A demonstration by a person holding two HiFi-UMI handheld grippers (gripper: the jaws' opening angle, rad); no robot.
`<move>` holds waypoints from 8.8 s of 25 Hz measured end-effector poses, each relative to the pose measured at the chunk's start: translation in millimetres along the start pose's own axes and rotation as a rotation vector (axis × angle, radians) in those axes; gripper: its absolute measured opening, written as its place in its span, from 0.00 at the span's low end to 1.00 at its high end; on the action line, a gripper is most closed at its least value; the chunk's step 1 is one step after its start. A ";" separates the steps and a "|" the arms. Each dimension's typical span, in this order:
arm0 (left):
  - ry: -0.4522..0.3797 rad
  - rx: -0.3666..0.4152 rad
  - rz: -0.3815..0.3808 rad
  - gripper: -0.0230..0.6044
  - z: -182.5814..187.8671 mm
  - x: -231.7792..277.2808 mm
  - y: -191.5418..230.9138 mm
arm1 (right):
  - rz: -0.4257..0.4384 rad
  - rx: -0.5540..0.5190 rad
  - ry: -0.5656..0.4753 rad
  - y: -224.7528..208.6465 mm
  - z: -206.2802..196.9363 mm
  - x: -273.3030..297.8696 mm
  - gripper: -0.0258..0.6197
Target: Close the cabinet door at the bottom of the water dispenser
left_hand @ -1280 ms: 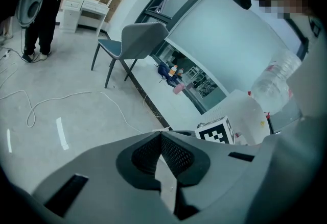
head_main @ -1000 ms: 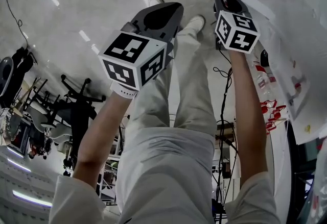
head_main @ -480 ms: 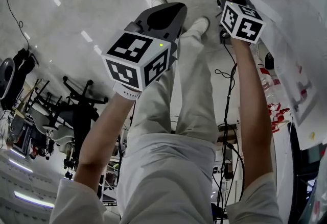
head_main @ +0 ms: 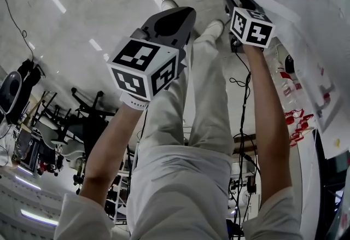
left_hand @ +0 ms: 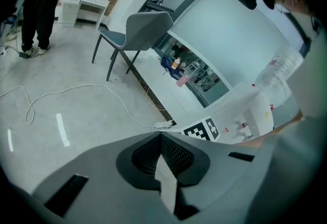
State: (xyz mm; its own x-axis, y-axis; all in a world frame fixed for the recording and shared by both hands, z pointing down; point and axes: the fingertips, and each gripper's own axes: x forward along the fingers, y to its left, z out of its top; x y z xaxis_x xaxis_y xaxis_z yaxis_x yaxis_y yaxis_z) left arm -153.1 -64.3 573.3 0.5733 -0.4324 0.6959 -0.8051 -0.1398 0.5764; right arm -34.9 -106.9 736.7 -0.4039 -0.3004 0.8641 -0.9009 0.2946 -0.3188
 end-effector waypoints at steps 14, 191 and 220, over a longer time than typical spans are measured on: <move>0.043 0.056 -0.040 0.04 -1.9 9.7 -23.8 | -0.010 0.056 0.038 10.4 -58.2 -22.3 0.35; -0.380 0.501 -0.254 0.04 115.0 -314.8 -399.5 | 0.039 -0.165 -0.735 106.4 96.0 -641.4 0.06; -0.436 0.528 -0.294 0.04 135.9 -321.3 -434.0 | 0.024 -0.294 -0.899 134.8 124.2 -687.9 0.06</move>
State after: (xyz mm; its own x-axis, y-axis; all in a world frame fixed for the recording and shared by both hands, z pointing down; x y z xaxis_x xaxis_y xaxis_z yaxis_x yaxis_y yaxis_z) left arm -8.5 14.2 41.3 0.7528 -0.6096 0.2483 -0.6563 -0.6665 0.3536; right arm 101.9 26.8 50.9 -0.5033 -0.8418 0.1951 -0.8641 0.4897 -0.1162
